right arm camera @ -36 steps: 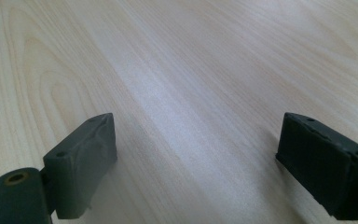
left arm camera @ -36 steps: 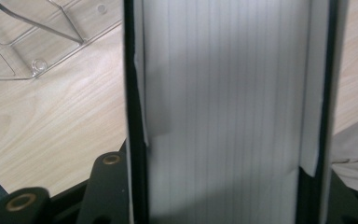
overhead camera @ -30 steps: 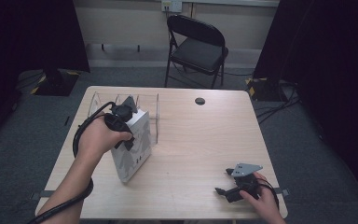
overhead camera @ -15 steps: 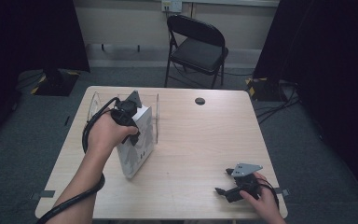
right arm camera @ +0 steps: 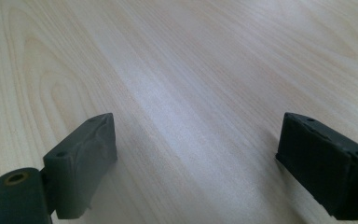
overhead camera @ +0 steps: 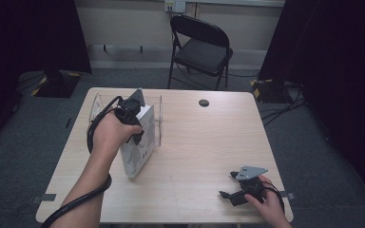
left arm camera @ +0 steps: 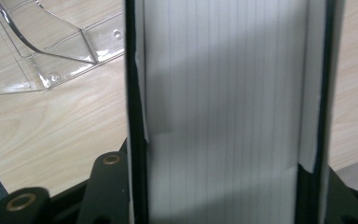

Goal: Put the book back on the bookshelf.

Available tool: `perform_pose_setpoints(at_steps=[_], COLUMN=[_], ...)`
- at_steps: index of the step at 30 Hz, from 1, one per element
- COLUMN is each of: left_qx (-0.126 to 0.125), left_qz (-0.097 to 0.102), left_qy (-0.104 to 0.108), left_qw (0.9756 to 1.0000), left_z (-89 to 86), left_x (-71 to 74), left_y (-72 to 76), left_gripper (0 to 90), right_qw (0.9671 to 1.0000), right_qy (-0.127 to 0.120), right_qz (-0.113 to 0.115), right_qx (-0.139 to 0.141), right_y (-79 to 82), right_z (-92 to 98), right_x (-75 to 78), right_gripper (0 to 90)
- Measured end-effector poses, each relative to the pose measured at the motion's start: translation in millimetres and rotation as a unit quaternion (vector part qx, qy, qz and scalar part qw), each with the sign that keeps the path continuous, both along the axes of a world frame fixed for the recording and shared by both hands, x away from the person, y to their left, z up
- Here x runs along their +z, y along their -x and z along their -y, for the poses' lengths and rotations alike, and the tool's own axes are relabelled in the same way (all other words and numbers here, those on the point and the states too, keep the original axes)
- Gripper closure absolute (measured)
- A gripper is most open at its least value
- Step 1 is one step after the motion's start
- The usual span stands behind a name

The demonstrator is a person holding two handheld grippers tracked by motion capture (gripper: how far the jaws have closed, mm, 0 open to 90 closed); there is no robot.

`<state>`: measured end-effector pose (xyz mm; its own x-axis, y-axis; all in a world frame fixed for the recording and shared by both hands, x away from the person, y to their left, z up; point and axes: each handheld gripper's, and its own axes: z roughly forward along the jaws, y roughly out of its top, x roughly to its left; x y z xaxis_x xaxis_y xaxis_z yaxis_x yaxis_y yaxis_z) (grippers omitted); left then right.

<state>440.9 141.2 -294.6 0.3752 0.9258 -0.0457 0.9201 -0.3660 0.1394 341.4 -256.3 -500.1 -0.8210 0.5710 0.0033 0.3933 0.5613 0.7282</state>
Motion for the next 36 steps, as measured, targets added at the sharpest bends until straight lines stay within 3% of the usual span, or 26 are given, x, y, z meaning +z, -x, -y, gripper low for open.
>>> perform_pose_setpoints(at_steps=[13, 14, 20, 30, 36], left_qx=[0.025, 0.018, 0.045, 0.051, 0.049], left_qz=[0.004, 0.003, 0.018, 0.023, 0.024], left_qy=[0.012, 0.012, 0.019, 0.022, 0.014], left_qw=[0.9996, 0.9998, 0.9987, 0.9982, 0.9984], left_z=[-0.9, -1.7, -0.7, 2.5, 6.0], left_x=[-0.4, -0.1, -3.7, -3.2, -3.0], left_y=[-5.9, -7.0, -10.0, -15.6, -19.3], left_gripper=[52.8, 52.8, 52.8, 52.8, 52.7], right_qw=[1.0000, 1.0000, 1.0000, 1.0000, 1.0000], right_qy=[0.000, 0.000, 0.000, 0.000, 0.001], right_qz=[0.000, 0.000, 0.000, 0.000, 0.000], right_qx=[0.000, 0.000, 0.000, 0.000, 0.002], right_y=[0.0, 0.0, 0.0, 0.0, -0.1], right_z=[0.0, 0.0, 0.1, 0.1, 0.2], right_x=[0.0, 0.0, 0.0, 0.0, 0.0], right_gripper=[10.9, 10.9, 10.9, 10.9, 10.9])
